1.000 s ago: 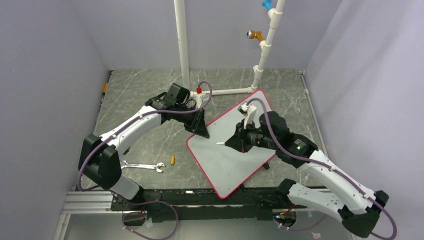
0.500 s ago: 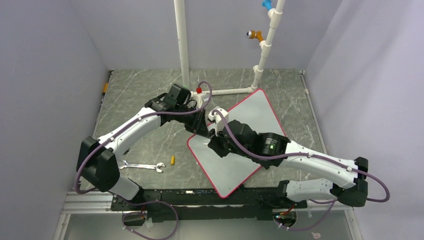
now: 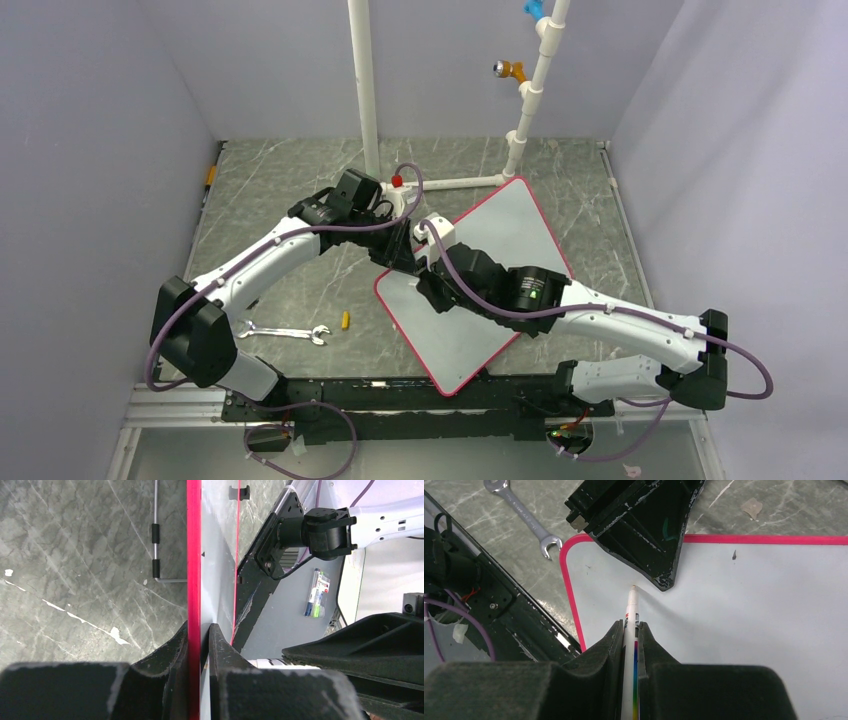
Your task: Write a sentence on the whiteboard
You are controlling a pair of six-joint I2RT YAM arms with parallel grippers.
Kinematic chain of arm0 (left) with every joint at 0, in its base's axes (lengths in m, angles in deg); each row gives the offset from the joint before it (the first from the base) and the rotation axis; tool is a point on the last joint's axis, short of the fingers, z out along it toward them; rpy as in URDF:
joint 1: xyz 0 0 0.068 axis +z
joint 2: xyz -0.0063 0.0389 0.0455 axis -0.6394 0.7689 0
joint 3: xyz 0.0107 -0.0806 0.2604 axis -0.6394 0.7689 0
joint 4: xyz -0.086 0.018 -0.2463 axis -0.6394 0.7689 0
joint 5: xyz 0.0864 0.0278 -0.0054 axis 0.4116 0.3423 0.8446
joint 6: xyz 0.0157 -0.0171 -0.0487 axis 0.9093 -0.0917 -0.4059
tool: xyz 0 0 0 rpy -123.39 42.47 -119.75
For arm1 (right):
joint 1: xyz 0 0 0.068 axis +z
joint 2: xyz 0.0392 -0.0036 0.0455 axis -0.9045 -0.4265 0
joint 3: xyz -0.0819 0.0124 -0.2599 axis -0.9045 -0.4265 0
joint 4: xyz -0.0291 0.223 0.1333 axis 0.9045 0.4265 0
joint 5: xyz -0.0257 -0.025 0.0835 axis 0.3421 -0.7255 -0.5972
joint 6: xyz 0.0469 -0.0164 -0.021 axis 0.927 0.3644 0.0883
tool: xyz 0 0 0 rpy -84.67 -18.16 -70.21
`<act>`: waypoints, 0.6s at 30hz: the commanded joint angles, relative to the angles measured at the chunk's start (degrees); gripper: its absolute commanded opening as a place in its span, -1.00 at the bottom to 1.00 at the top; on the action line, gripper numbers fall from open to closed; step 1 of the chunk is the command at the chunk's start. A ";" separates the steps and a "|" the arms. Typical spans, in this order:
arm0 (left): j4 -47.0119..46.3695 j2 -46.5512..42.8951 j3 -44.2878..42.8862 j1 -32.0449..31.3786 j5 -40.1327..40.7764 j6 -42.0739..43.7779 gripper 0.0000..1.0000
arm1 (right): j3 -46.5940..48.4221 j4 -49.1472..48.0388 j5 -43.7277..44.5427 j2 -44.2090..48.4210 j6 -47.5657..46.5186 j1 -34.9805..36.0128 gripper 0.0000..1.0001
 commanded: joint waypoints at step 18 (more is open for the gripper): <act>-4.80 -2.53 -0.03 0.07 7.79 2.46 -1.00 | -6.79 2.17 2.73 4.07 4.07 0.46 -1.00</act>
